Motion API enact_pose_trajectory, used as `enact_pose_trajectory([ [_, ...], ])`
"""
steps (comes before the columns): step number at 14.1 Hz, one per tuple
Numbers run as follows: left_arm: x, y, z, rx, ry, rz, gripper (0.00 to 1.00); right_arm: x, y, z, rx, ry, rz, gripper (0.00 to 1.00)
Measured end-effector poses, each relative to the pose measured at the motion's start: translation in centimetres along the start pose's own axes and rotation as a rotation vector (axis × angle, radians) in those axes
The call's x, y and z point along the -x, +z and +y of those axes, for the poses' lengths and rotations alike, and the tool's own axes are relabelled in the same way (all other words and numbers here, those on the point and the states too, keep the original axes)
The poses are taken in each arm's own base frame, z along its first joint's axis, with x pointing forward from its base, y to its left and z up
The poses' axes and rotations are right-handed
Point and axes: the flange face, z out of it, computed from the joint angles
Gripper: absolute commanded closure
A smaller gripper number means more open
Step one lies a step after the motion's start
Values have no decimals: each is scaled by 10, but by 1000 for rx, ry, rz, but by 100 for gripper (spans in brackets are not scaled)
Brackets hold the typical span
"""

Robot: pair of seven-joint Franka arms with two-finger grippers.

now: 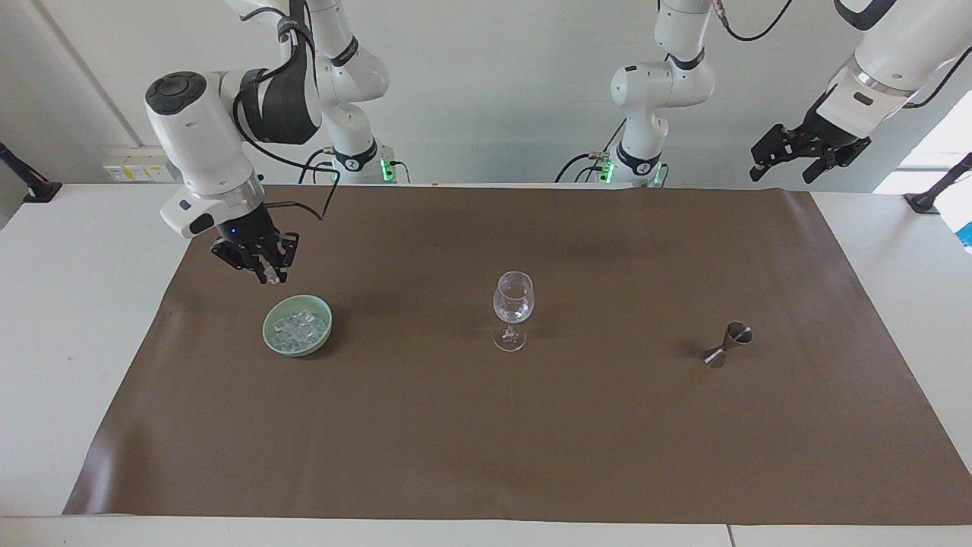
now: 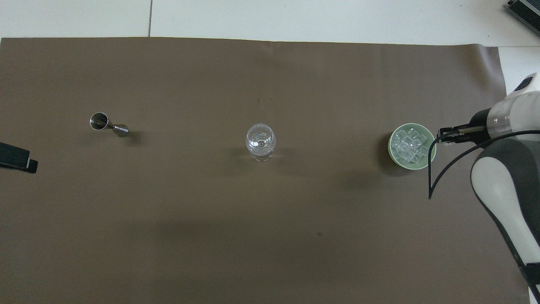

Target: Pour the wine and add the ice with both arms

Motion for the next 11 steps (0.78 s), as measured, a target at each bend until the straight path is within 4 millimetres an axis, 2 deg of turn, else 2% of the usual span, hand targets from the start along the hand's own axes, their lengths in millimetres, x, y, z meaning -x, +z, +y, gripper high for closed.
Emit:
enact_pose_trajectory([
  [6, 0, 0, 0, 0, 0, 0, 0, 16, -42, -1, -8, -3, -31, 100],
  [11, 0, 0, 0, 0, 0, -1, 0, 14, -49, -16, -7, 7, -26, 100],
])
